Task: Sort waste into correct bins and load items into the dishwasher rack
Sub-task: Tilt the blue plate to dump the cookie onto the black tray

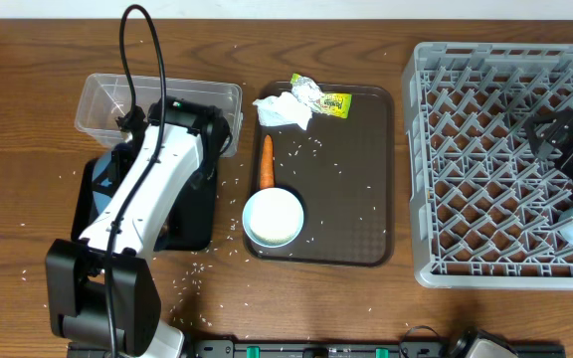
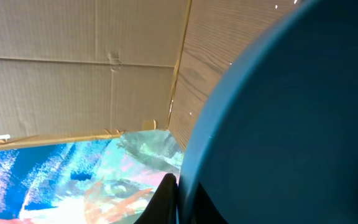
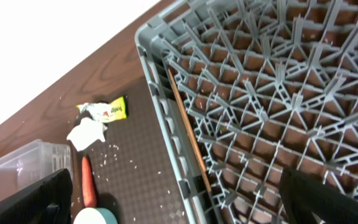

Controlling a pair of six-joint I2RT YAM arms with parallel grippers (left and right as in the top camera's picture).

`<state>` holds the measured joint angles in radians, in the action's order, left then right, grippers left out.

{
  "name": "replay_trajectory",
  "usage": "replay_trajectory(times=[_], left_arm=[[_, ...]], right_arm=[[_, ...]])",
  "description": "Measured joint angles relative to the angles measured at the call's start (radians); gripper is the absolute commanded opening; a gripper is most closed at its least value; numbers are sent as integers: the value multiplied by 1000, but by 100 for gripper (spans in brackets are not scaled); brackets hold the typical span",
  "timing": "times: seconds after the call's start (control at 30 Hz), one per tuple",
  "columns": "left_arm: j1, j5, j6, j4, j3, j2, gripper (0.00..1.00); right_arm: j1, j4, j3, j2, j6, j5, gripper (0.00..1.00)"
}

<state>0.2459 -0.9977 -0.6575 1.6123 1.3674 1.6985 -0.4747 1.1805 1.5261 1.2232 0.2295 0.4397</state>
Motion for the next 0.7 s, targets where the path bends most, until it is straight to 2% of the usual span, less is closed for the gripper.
replay_trajectory(times=[0.3, 0.47, 0.7], left_arm=[[43, -26, 77, 0, 2, 0, 7], [100, -72, 71, 0, 3, 0, 6], [83, -143, 56, 0, 3, 0, 6]], right_arm=[[0, 0, 0, 0, 0, -3, 99], [0, -5, 0, 0, 0, -3, 99], [0, -4, 0, 0, 0, -3, 99]])
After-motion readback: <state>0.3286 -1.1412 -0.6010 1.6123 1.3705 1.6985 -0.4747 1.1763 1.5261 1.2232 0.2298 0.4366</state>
